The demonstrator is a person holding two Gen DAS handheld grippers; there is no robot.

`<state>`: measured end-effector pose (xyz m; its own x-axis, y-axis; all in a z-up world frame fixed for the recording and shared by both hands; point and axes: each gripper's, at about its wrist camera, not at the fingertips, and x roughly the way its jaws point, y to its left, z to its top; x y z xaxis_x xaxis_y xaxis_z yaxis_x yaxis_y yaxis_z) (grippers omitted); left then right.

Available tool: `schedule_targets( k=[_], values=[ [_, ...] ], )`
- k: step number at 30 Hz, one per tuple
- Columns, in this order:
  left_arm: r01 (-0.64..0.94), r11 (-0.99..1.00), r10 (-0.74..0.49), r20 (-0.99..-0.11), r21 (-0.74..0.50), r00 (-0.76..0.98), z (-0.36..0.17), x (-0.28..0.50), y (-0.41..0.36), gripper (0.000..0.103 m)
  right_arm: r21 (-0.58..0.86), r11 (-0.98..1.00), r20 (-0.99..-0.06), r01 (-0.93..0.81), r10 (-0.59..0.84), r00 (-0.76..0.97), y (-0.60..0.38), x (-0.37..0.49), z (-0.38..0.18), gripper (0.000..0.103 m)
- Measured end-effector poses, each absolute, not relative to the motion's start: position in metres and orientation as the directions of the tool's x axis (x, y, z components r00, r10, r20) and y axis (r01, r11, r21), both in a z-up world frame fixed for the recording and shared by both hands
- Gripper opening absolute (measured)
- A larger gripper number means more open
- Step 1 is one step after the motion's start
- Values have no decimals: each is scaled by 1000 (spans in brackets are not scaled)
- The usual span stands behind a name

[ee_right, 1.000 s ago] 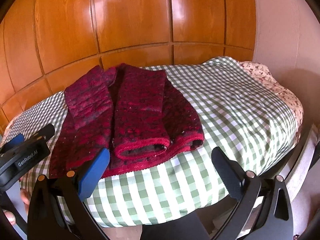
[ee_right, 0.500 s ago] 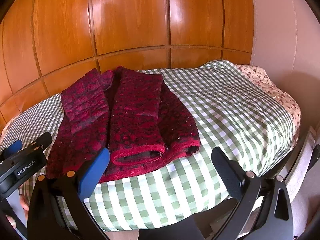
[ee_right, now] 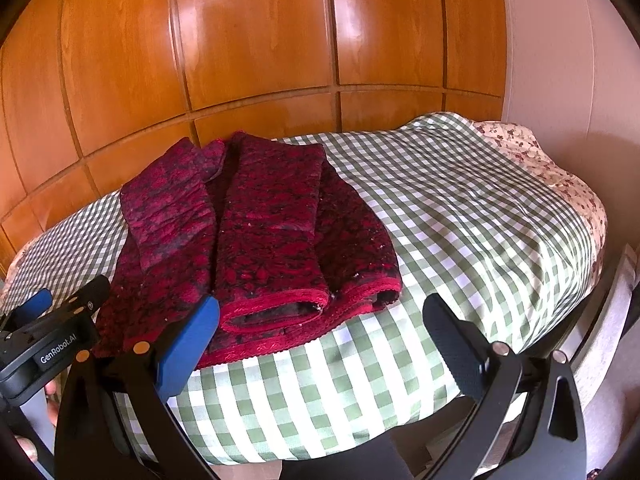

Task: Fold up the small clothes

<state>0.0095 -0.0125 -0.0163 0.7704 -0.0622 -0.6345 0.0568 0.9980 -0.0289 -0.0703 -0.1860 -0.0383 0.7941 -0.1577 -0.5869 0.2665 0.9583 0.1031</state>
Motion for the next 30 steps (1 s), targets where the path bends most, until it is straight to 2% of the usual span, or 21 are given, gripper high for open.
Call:
schedule_targets(
  k=[12, 20, 23, 25, 28, 30],
  values=[
    [92, 996, -76, -667, -11, 741, -26, 21, -22, 99, 141, 941, -605, 308, -165, 779, -209, -63, -41, 101],
    [294, 955, -223, -712, -24, 666, -32, 30, -48, 98, 183, 941, -597, 283, -122, 793, -236, -46, -31, 100],
    [349, 936, -266, -728, -38, 632, -38, 33, -58, 90, 238, 943, -622, 232, -35, 782, -243, -27, -31, 86],
    [368, 929, -274, -749, -43, 604, -45, 37, -63, 80, 297, 938, -650, 178, 62, 758, -245, -8, -36, 74],
    [392, 919, -270, -781, -36, 563, -58, 44, -71, 75, 359, 924, -698, 128, 175, 695, -240, 27, -49, 67],
    [408, 913, -258, -793, -13, 551, -66, 47, -76, 68, 365, 928, -717, 80, 225, 660, -229, 48, -58, 67]
  ],
)
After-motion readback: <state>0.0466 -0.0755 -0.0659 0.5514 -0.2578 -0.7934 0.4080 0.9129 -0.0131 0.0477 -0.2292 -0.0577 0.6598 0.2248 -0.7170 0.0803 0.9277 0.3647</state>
